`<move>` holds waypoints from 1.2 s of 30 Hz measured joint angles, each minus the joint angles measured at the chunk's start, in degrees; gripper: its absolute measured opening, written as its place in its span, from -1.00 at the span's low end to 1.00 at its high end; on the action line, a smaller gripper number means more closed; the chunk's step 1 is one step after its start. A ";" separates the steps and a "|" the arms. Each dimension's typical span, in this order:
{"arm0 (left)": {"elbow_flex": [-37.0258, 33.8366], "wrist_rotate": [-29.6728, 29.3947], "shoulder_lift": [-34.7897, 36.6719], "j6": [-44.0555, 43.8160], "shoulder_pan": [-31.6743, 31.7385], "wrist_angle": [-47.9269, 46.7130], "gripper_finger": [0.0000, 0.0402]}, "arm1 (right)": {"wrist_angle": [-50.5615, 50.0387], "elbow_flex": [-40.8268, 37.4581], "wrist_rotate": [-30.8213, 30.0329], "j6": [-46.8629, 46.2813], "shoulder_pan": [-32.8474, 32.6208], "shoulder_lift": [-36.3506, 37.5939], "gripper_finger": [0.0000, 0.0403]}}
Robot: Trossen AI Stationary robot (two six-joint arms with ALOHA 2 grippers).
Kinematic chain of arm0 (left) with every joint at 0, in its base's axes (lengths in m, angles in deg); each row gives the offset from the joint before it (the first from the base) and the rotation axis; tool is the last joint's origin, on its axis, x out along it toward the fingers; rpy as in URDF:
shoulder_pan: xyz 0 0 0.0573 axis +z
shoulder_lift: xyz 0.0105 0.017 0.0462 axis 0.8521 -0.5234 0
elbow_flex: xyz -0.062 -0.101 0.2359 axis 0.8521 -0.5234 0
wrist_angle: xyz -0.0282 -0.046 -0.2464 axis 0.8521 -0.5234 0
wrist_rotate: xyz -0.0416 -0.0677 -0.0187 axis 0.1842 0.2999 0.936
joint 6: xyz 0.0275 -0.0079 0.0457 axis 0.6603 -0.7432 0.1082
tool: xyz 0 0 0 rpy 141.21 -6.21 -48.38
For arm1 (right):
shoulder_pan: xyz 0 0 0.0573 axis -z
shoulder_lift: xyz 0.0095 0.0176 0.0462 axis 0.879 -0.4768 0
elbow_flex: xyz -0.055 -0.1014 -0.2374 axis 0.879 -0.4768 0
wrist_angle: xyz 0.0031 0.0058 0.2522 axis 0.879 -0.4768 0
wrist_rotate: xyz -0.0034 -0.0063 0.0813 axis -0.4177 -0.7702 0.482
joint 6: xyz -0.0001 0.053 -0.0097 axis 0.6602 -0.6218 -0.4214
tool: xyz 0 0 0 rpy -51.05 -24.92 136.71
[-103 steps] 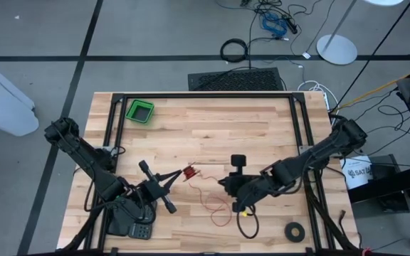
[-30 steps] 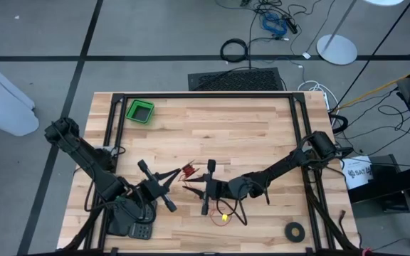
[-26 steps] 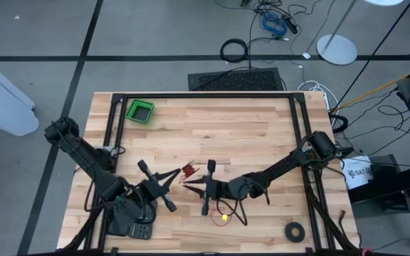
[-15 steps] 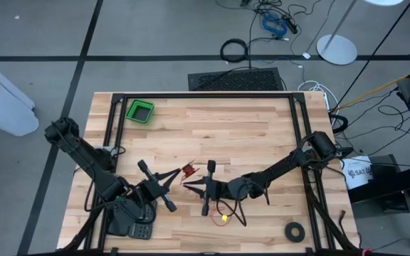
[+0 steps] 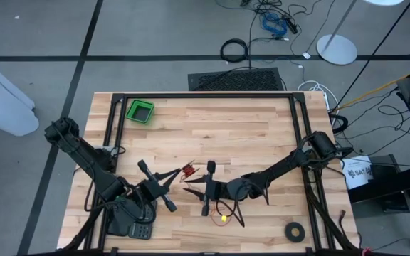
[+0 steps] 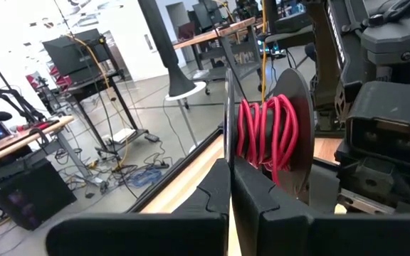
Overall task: Coil cords
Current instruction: Uncoil the red wire from the spool
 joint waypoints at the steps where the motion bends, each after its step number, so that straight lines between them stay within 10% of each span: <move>1: 0.00 0.00 0.00 -0.11 0.00 0.00 -0.98 | -0.25 0.00 -0.01 0.00 0.00 0.00 -0.52; 25: 0.00 0.02 0.00 -0.12 0.00 -0.02 -0.98 | -2.29 3.24 0.07 2.00 -1.89 0.11 -1.00; 36: 0.00 0.01 -0.01 0.19 0.02 -0.25 -0.98 | -30.22 22.53 -7.05 9.01 -6.30 0.11 -1.00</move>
